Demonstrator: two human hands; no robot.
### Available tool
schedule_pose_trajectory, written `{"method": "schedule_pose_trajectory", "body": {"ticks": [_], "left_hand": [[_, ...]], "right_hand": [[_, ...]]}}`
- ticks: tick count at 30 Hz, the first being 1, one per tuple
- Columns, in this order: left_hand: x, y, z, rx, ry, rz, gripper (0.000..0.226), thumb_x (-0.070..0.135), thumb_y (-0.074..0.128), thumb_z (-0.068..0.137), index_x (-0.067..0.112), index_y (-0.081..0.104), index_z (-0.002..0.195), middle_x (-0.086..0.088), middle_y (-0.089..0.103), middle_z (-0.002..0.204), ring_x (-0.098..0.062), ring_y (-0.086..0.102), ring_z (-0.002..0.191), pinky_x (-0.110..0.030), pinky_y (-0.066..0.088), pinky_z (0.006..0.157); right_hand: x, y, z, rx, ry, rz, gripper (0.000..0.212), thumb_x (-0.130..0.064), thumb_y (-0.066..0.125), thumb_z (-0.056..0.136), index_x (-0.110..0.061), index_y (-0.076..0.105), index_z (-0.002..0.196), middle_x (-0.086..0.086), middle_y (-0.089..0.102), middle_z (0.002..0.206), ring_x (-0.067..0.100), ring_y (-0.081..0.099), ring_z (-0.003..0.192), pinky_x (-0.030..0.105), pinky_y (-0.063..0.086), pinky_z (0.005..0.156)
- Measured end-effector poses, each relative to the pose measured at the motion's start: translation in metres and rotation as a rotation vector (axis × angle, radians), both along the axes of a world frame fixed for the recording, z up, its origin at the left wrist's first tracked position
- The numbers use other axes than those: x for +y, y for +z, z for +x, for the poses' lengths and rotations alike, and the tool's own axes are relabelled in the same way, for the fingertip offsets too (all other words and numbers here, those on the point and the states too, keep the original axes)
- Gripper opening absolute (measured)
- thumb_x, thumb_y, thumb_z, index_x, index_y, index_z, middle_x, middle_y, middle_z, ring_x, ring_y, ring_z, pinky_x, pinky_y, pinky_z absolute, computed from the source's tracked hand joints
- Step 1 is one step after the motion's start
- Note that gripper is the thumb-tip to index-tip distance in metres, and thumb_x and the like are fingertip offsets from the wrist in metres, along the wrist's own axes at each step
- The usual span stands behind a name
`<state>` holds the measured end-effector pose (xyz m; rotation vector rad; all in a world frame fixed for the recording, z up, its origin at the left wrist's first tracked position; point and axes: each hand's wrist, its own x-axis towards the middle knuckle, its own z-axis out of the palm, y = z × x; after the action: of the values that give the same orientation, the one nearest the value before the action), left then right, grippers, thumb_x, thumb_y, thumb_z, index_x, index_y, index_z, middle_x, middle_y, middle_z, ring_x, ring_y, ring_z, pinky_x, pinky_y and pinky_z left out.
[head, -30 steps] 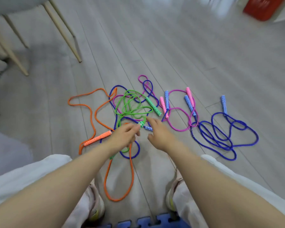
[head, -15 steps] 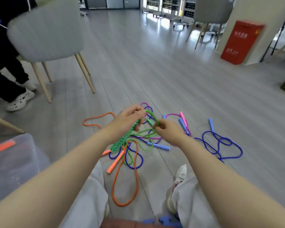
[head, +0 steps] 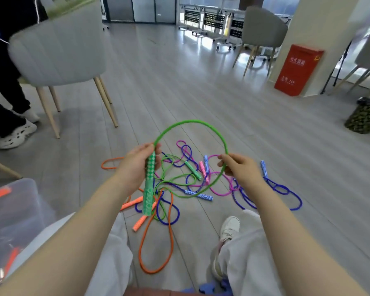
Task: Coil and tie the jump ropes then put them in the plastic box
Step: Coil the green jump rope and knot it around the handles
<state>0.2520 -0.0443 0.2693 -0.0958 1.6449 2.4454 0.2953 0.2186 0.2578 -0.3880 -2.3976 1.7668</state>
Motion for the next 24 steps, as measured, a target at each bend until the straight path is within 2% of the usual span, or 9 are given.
{"method": "schedule_pose_trajectory", "body": {"ticks": [4, 6, 10, 13, 16, 19, 22, 24], "left_hand": [[0.022, -0.003, 0.014, 0.041, -0.094, -0.249, 0.021, 0.009, 0.045, 0.101, 0.011, 0.064, 0.092, 0.0, 0.067, 0.08, -0.006, 0.062, 0.062, -0.022, 0.053, 0.068], [0.032, -0.003, 0.018, 0.081, -0.132, -0.306, 0.02, 0.011, 0.048, 0.1, 0.013, 0.066, 0.091, 0.001, 0.071, 0.081, -0.008, 0.063, 0.065, -0.022, 0.053, 0.071], [0.045, -0.002, 0.021, 0.081, -0.14, -0.343, 0.02, 0.019, 0.051, 0.099, 0.015, 0.071, 0.095, 0.002, 0.073, 0.091, -0.011, 0.065, 0.072, -0.025, 0.053, 0.075], [0.049, -0.001, 0.02, 0.125, -0.148, -0.374, 0.021, 0.022, 0.054, 0.098, 0.018, 0.074, 0.099, 0.004, 0.075, 0.097, -0.009, 0.068, 0.082, -0.02, 0.053, 0.076], [0.05, -0.002, 0.019, 0.157, -0.171, -0.403, 0.021, 0.023, 0.055, 0.097, 0.024, 0.075, 0.09, 0.003, 0.076, 0.094, -0.01, 0.069, 0.095, -0.024, 0.051, 0.088], [0.05, 0.0, 0.021, 0.153, -0.267, -0.379, 0.024, 0.02, 0.051, 0.099, 0.022, 0.074, 0.091, 0.001, 0.076, 0.095, -0.01, 0.07, 0.094, -0.021, 0.053, 0.085], [0.05, 0.001, 0.022, 0.127, -0.332, -0.403, 0.026, 0.016, 0.046, 0.101, 0.019, 0.071, 0.096, 0.0, 0.076, 0.094, -0.009, 0.07, 0.092, -0.021, 0.052, 0.083], [0.052, 0.001, 0.023, 0.066, -0.35, -0.382, 0.028, 0.01, 0.043, 0.101, 0.019, 0.069, 0.1, 0.001, 0.075, 0.089, -0.007, 0.07, 0.087, -0.026, 0.053, 0.083]], "right_hand": [[-0.02, 0.006, 0.0, 0.07, 0.036, -0.092, 0.023, -0.022, 0.051, 0.1, -0.025, 0.073, 0.095, -0.002, 0.067, 0.085, 0.01, 0.058, 0.075, 0.035, 0.055, 0.081], [-0.029, 0.007, -0.001, 0.072, 0.065, -0.114, 0.026, -0.019, 0.048, 0.101, -0.027, 0.072, 0.096, -0.003, 0.064, 0.085, 0.012, 0.057, 0.077, 0.033, 0.056, 0.082], [-0.048, 0.013, -0.001, 0.088, 0.158, -0.243, 0.019, -0.01, 0.052, 0.099, -0.015, 0.069, 0.105, 0.006, 0.067, 0.084, 0.015, 0.062, 0.077, 0.023, 0.056, 0.073], [-0.057, 0.017, -0.001, 0.088, 0.183, -0.402, 0.008, -0.006, 0.06, 0.093, -0.002, 0.065, 0.098, 0.012, 0.069, 0.08, 0.015, 0.064, 0.069, 0.022, 0.055, 0.067], [-0.061, 0.015, -0.005, 0.095, 0.191, -0.372, 0.011, -0.007, 0.067, 0.089, 0.003, 0.066, 0.093, 0.009, 0.071, 0.078, 0.013, 0.067, 0.069, 0.022, 0.054, 0.065], [-0.063, 0.014, -0.006, 0.138, 0.173, -0.319, 0.015, -0.008, 0.07, 0.086, 0.007, 0.066, 0.089, 0.004, 0.069, 0.07, 0.008, 0.064, 0.063, 0.019, 0.049, 0.06], [-0.063, 0.013, -0.007, 0.149, 0.155, -0.375, 0.021, -0.004, 0.071, 0.084, 0.014, 0.064, 0.093, 0.009, 0.066, 0.072, 0.008, 0.062, 0.06, 0.017, 0.048, 0.058], [-0.064, 0.012, -0.006, 0.141, 0.152, -0.395, 0.021, -0.004, 0.072, 0.083, 0.011, 0.064, 0.094, 0.009, 0.067, 0.074, 0.01, 0.064, 0.064, 0.018, 0.05, 0.06]]}}
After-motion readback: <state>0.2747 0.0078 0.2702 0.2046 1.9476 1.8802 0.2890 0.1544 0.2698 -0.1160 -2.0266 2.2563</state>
